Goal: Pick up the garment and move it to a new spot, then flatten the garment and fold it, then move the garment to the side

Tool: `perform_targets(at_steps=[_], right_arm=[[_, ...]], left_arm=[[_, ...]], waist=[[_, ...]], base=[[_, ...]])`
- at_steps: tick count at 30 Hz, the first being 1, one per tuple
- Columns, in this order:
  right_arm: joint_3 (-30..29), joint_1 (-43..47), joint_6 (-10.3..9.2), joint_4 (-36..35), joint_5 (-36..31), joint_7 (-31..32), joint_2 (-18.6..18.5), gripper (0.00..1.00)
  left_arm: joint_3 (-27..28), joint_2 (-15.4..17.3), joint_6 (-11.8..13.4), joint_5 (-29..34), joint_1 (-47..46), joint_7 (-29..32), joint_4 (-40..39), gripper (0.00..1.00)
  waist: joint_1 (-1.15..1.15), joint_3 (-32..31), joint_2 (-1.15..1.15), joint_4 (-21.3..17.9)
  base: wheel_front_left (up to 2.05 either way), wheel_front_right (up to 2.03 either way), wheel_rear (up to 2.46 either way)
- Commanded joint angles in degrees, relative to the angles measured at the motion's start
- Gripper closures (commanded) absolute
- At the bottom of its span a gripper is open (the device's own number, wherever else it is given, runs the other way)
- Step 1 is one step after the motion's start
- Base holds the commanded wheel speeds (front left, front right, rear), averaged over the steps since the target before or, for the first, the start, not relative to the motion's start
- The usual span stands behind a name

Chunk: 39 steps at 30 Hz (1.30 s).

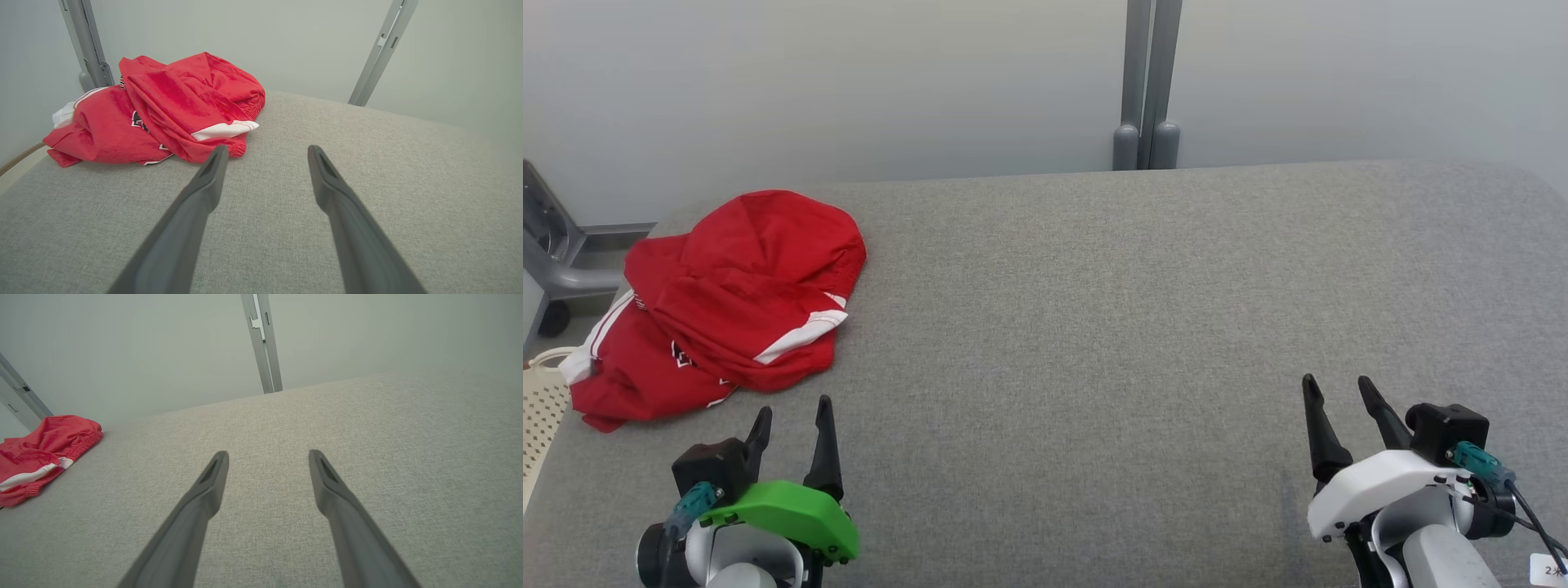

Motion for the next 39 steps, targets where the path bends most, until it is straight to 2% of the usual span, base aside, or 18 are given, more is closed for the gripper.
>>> perform_targets(at_steps=[1, 28, 39], right_arm=[[-0.1, -1.1, 0.01, -0.1, -2.0, -0.6, -0.3, 0.0], [0.3, -2.6, 0.01, 2.6, -12.9, -2.9, -0.4, 0.0], [0.3, -3.0, 0.01, 3.6, -14.4, -3.6, -0.4, 0.0]], left_arm=[[-0.4, 0.5, 0.7, 1.6, -0.5, -0.8, -0.4, 0.0], [-2.4, 0.9, 2.1, 8.1, -0.6, -4.2, 1.3, 0.0], [-3.1, 1.2, 2.7, 9.1, -0.8, -4.6, 1.6, 0.0]], waist=[[0.0, 0.0, 0.0, 0.0], [0.0, -0.2, 0.0, -0.1], [0.0, -0.4, 0.0, -0.1]], base=[[0.0, 0.0, 0.0], [0.0, 0.0, 0.0], [0.0, 0.0, 0.0]])
